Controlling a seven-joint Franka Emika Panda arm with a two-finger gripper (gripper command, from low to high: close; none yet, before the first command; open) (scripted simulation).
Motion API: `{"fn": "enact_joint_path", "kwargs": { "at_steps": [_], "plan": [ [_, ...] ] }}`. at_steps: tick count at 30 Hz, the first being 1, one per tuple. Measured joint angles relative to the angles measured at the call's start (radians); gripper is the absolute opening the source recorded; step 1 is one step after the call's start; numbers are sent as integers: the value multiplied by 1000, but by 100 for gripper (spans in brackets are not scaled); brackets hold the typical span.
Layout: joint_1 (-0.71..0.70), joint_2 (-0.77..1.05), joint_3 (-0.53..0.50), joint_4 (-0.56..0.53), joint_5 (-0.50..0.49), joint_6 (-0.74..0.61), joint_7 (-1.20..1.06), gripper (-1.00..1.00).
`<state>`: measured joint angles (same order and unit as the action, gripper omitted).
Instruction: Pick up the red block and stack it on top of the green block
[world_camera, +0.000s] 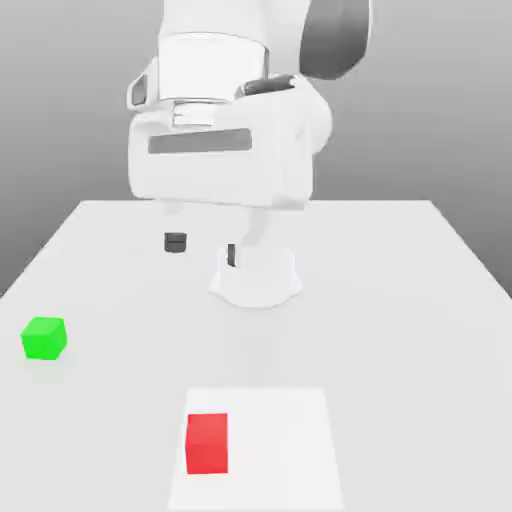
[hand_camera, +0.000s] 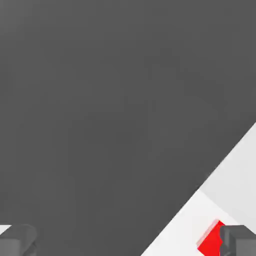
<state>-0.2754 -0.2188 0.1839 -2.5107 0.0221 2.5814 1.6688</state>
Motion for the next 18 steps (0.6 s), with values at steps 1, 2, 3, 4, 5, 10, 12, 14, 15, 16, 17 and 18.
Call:
{"fn": "enact_joint_path", "kwargs": {
  "at_steps": [1, 2, 3, 4, 5, 10, 12, 14, 15, 16, 17, 18],
  "plan": [
    [-9, 29, 5, -10, -6, 14, 47, 0],
    [-18, 57, 10, -21, -12, 28, 94, 0],
    [-26, 86, 13, -31, -19, 41, 141, 0],
    [-32, 114, 15, -41, -26, 55, 189, 0],
    [-39, 143, 15, -51, -33, 68, 237, 0],
    [-50, 286, -1, -102, -65, 136, 474, 0],
    [-42, 349, -16, -109, -83, 176, 538, 0],
    [-27, 420, -38, -103, -112, 232, 572, 0],
    [-17, 456, -51, -98, -127, 262, 585, 0],
    [-5, 492, -66, -92, -140, 292, 596, 0],
    [6, 522, -79, -88, -151, 318, 605, -100],
    [6, 522, -79, -88, -151, 318, 605, -100]
  ]
}}
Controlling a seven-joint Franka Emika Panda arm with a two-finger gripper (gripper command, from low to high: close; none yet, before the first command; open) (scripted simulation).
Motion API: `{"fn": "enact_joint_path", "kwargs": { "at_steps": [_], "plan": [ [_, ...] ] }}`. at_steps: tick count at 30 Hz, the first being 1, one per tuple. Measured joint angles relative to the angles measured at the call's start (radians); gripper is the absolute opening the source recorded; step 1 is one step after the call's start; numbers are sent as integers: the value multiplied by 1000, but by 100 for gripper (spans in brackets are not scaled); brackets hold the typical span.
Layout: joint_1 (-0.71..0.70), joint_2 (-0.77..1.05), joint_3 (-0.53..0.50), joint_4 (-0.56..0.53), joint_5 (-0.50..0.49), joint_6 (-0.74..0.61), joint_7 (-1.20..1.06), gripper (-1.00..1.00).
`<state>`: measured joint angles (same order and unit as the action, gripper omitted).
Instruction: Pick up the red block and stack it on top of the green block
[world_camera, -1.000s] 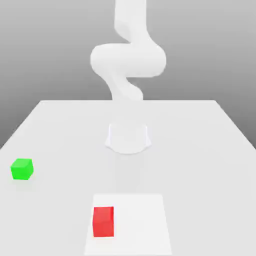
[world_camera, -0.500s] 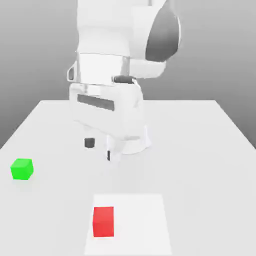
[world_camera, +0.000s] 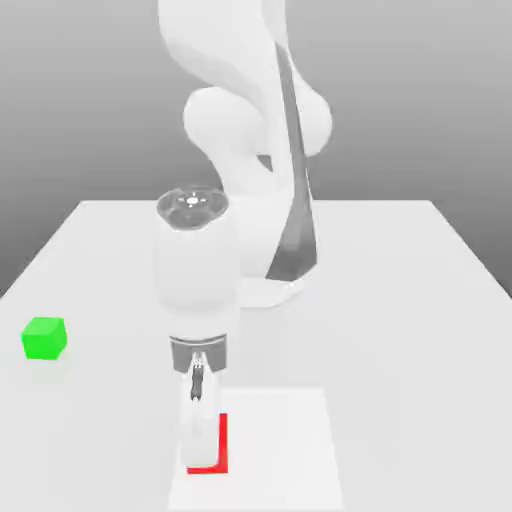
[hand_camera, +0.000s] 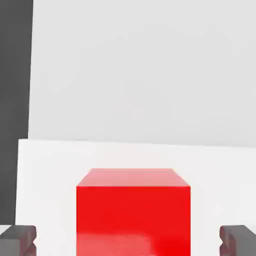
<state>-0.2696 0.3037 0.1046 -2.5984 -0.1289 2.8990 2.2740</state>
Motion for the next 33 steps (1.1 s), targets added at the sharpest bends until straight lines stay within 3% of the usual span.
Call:
{"fn": "enact_joint_path", "kwargs": {
  "at_steps": [6, 13, 33],
  "plan": [
    [2, 5, -3, 1, -2, 7, 2, -100],
    [-43, -193, 17, -34, 89, -155, -49, -100],
    [-591, -368, -273, -126, 103, -236, 233, -100]
  ]
}}
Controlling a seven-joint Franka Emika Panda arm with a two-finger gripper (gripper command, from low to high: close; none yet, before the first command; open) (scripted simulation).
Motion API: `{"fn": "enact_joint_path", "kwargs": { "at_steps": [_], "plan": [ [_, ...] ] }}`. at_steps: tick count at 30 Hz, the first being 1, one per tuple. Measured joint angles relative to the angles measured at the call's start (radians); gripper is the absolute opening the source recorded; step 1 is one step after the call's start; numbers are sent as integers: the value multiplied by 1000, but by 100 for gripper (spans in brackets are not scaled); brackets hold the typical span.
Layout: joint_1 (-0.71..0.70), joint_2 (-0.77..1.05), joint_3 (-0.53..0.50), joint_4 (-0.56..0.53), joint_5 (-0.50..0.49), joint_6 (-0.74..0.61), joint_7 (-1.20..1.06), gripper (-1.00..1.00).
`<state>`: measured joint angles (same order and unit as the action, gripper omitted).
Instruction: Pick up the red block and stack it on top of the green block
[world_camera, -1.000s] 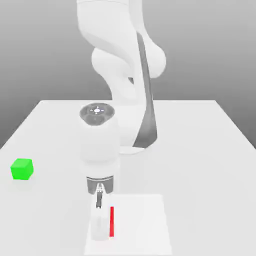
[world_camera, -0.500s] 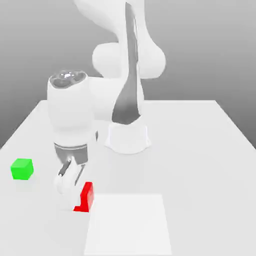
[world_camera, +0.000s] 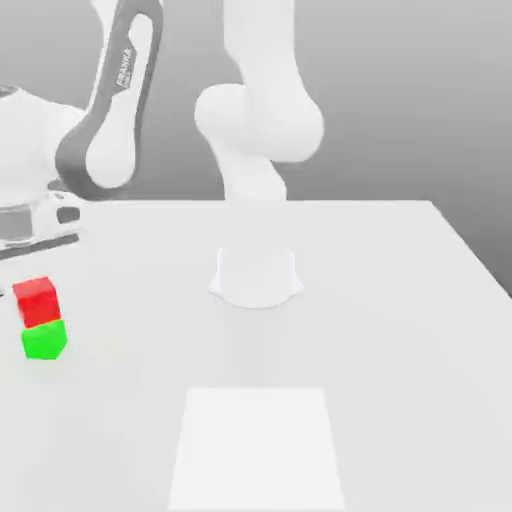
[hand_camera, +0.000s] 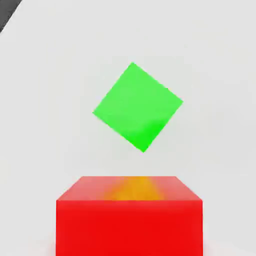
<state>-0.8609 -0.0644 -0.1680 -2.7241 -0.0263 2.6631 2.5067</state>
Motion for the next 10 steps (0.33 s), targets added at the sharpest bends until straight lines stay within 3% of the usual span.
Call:
{"fn": "enact_joint_path", "kwargs": {
  "at_steps": [7, 8, 10],
  "plan": [
    [-39, 180, 11, 1, 88, 175, -38, -100],
    [-43, 200, 17, 2, 99, 194, -46, 100],
    [-43, 200, 17, 2, 99, 194, -46, 100]
  ]
}}
